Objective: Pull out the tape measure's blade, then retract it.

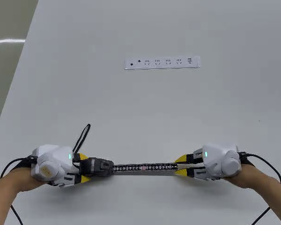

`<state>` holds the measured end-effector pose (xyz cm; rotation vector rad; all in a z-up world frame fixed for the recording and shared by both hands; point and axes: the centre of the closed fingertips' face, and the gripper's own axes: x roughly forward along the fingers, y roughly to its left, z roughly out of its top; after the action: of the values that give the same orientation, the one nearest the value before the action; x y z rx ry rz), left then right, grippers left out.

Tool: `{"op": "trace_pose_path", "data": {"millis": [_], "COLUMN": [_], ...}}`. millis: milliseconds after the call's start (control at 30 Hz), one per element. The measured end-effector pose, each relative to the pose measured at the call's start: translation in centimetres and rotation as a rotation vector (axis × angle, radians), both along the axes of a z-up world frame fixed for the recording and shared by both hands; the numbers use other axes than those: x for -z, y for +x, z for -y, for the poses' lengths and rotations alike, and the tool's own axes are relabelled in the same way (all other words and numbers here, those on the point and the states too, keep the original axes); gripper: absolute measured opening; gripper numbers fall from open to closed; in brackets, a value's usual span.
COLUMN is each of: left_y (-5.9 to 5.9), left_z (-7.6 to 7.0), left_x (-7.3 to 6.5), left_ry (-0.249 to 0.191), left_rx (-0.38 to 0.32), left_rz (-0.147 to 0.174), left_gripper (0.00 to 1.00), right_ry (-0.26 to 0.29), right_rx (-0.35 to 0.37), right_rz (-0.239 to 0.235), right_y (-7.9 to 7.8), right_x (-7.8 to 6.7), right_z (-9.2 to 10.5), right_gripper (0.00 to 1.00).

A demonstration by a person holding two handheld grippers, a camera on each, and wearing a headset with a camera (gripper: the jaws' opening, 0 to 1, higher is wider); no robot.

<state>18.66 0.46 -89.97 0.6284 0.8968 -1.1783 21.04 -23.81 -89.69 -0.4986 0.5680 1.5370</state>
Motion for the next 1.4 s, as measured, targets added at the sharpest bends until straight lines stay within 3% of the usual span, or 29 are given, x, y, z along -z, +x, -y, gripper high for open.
{"op": "trace_pose_path", "data": {"millis": [1400], "left_y": [0.1], "left_z": [0.2], "left_x": [0.0], "left_ry": [0.005], "left_rx": [-0.025], "left_rz": [0.004], "left_gripper": [0.28], "right_ry": [-0.019], "right_rx": [0.021], "right_rz": [0.000], "right_y": [0.4], "right_x": [0.3], "right_z": [3.0], "right_gripper": [0.09]}}
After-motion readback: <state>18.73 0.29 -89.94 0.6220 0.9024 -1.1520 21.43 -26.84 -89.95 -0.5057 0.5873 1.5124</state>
